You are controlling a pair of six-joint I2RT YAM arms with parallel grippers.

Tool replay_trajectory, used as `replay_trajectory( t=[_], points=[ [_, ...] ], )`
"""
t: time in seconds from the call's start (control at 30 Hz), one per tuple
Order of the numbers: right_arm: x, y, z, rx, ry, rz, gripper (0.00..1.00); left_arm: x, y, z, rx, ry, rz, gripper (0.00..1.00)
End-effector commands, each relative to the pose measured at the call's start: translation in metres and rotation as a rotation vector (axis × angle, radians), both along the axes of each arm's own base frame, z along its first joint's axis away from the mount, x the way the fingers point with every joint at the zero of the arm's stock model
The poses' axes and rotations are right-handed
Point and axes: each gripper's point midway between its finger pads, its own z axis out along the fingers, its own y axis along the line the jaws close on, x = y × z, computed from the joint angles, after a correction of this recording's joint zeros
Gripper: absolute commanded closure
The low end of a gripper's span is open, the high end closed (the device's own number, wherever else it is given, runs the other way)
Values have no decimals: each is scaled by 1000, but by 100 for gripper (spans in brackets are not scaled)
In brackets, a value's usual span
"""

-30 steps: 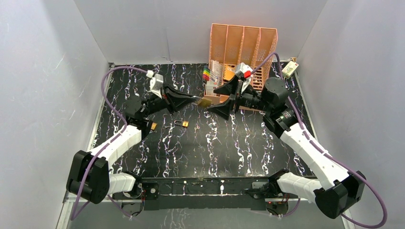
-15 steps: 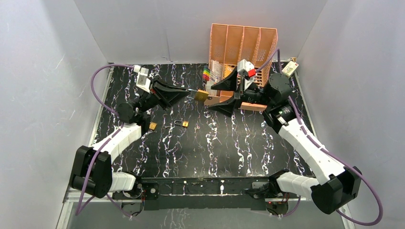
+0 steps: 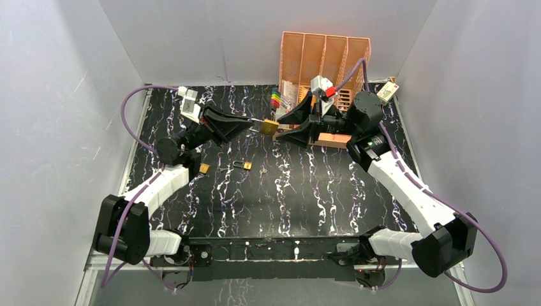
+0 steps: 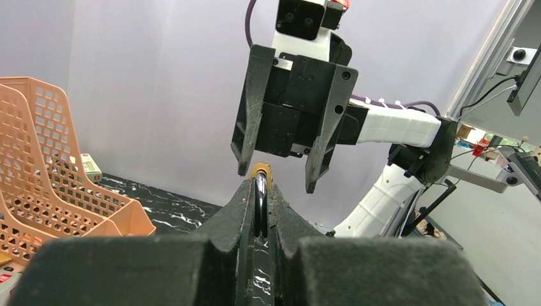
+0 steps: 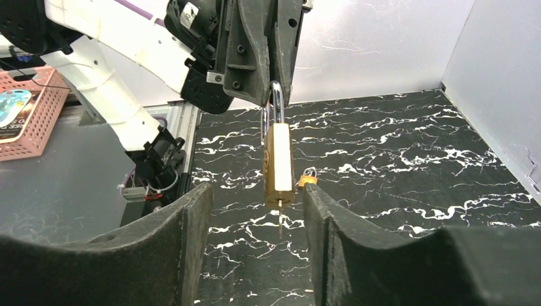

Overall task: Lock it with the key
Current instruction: Lock the lock.

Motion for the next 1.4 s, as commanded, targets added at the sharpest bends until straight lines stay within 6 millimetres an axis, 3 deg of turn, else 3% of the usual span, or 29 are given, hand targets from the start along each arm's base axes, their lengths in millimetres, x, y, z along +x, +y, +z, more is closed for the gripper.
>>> replay_trajectory(
  t=[0.0,0.43,0.9,1.17,1.3,1.37],
  points=[
    [-3,-1,26,31,-61,20,41,-28,18,53,-132,-261,40,100],
    [1,5,13,6,-15,60,31,-23,21,60,-161,-264,53,100],
    [3,14,22,38,1,142,35,-21,20,59,-162,-259,48,100],
    [2,15,20,32,20,157,49,-18,20,58,-164,-255,52,100],
    [3,17,20,21,45,169,72,-17,21,60,-171,-255,60,100],
    [4,18,19,12,63,178,96,-16,21,60,-173,-254,62,100]
  ],
)
